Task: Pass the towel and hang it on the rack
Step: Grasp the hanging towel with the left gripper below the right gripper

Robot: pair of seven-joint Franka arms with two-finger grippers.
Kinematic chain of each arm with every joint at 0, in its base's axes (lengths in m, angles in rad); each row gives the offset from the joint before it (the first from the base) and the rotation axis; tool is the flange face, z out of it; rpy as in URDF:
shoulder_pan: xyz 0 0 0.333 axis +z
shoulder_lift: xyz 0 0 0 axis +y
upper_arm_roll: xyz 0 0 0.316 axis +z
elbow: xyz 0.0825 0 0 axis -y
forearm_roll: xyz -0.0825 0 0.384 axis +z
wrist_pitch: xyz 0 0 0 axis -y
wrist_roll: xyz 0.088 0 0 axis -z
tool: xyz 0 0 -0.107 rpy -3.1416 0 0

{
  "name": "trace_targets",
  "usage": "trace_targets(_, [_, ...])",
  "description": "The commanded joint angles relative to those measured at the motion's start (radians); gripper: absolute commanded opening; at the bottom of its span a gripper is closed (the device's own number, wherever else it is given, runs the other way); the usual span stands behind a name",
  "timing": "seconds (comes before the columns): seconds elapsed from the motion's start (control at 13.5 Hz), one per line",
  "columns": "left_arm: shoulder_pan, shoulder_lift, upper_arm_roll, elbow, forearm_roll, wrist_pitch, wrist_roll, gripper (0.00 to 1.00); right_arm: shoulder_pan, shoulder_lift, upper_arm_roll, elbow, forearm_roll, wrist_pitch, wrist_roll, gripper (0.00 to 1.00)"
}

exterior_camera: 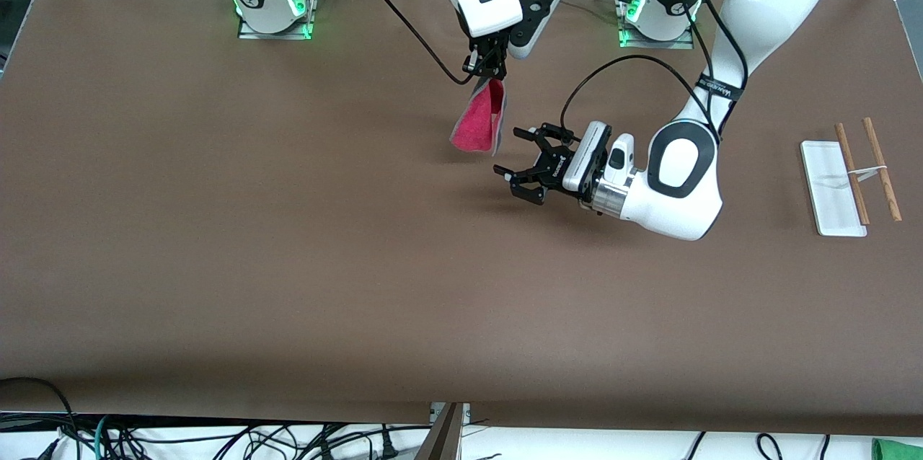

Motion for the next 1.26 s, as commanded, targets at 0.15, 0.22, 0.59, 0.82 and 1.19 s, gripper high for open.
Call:
trace_targets(0.15, [0.003, 0.009, 0.000, -0.048, -0.021, -0.038, 0.120, 0.89, 0.003, -0.001, 0.011, 0.009, -0.019, -0.001, -0.002, 0.00])
trace_targets(0.22, [0.008, 0.013, 0.000, -0.064, -0.023, -0.040, 0.144, 0.87, 0.005, 0.001, 0.011, 0.009, -0.019, 0.000, 0.001, 0.00])
trace_targets(0.59, [0.005, 0.015, 0.000, -0.082, -0.043, -0.037, 0.201, 0.00, 0.003, 0.014, 0.010, 0.012, -0.021, 0.028, 0.065, 0.00])
trace_targets(0.82, [0.003, 0.009, 0.000, -0.082, -0.057, -0.037, 0.206, 0.00, 0.002, 0.014, 0.010, 0.015, -0.021, 0.034, 0.070, 0.00])
trace_targets(1.19, [0.037, -0.024, 0.000, -0.069, -0.044, -0.060, 0.157, 0.00, 0.002, 0.022, 0.008, 0.015, -0.021, 0.059, 0.072, 0.00])
